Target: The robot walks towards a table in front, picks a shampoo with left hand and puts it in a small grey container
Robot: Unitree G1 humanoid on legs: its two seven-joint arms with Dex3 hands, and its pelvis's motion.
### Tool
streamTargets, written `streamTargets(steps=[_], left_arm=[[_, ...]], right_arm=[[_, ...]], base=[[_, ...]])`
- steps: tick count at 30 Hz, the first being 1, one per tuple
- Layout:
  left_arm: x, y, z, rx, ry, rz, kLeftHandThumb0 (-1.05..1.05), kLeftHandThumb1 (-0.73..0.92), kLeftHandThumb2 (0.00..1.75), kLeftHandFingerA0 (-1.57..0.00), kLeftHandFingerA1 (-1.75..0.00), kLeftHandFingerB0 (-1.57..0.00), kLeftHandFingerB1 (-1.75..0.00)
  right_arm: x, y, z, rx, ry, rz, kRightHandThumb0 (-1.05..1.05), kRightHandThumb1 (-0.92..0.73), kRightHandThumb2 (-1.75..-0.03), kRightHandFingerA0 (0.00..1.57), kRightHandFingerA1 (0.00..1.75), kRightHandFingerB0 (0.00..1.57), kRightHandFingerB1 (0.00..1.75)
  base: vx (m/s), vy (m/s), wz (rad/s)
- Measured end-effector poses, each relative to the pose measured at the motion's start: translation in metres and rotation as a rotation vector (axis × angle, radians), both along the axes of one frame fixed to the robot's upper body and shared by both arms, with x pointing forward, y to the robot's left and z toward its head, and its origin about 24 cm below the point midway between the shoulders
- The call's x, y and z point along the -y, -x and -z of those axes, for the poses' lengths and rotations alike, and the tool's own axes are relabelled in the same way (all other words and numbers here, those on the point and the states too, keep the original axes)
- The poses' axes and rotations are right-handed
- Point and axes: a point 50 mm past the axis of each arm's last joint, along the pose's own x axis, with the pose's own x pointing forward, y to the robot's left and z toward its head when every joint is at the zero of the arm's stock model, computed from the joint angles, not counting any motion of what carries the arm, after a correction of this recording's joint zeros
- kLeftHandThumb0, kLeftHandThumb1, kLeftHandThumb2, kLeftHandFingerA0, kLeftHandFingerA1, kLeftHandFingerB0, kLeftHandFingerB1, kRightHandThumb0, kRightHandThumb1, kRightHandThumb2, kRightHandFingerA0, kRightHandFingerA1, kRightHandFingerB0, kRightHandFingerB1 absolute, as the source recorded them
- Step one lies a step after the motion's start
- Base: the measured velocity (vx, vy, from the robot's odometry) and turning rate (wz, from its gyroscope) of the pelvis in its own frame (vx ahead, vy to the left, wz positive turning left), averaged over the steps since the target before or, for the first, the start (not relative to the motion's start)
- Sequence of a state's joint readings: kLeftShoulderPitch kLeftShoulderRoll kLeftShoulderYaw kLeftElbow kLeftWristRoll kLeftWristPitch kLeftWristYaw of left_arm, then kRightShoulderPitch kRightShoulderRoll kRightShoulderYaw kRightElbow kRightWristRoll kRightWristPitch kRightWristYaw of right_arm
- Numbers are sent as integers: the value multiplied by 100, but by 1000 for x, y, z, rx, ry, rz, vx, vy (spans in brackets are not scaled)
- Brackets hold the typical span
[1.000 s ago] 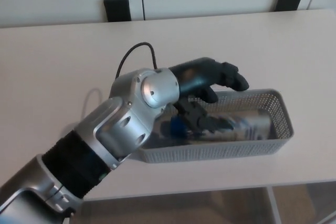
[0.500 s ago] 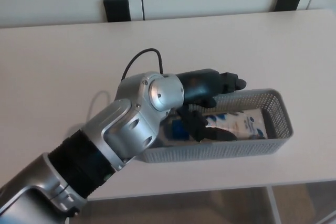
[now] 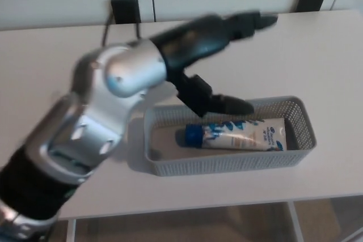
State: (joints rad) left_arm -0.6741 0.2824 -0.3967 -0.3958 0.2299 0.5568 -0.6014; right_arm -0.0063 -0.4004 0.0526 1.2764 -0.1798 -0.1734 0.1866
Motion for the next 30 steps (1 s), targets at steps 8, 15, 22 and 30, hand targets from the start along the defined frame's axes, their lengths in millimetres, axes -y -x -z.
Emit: streamTargets(steps=[8,15,22,30], left_arm=[[-49,37,-37,173,109,-44,-64,50,57,-10,-27,-14,-25],[-97,70,-31,164,130,-138,-33,22,83,-1,-50,0,-48],[-145,100,0,-7,161,-298,-27,22,84,-11,-53,-11,-51],[-195,146,50,-348,228,-478,-54,45,55,-37,-35,-36,-32]], right_arm=[[-1,-1,0,2,0,-8,-41,-75,-62,63,47,53,42],[-1,-1,0,-3,1,-18,-41,-74,-63,62,45,52,41],[-1,5,2,-20,1,-17,-43,-75,-63,60,44,51,39],[-1,15,4,-46,0,-10,-43,-75,-61,59,43,50,39]], base=[[0,0,0],[0,0,0],[0,0,0],[0,0,0]])
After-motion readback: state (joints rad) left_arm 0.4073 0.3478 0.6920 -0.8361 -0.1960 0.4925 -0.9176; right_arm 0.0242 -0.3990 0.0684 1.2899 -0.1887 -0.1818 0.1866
